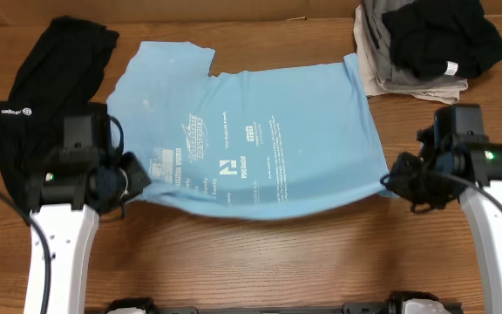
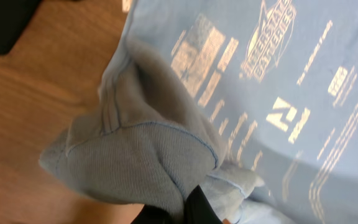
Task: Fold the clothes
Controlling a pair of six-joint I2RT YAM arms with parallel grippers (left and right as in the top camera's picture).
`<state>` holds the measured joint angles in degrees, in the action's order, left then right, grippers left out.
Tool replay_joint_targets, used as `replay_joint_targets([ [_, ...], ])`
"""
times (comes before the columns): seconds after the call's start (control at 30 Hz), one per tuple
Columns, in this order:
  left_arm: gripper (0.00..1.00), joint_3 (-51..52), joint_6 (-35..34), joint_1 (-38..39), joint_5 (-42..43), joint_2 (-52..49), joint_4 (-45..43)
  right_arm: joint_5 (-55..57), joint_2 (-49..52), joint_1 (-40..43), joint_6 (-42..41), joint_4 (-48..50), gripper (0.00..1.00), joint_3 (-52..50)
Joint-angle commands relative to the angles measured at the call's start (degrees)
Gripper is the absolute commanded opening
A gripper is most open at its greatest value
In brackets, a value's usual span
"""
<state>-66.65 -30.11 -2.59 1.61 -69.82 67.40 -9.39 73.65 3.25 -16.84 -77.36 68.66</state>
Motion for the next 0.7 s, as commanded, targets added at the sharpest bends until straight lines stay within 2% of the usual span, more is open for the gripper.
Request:
replay_joint_targets([
  [0.0,0.04,0.28,-0.44,0.37,-0.96,-4.83,-3.08,0.98,3.98,-0.02,0.17,4.13,0.04,0.0],
  [0.2,0.04,0.26,0.09,0.42,1.29,-12.24,-9.53,0.98,12.35,-0.02,3.58,14.34,0.04,0.0],
  [0.4,0.04,0.26,0.09,0.42,-0.15,-14.4,-16.09,0.74,17.97,-0.02,4.15,22.75,0.04,0.0],
  [0.67,0.04,0.28,0.09,0.42,-4.39,-15.56,-20.7,0.74,22.05,-0.02,5.11,27.96,0.04,0.0],
])
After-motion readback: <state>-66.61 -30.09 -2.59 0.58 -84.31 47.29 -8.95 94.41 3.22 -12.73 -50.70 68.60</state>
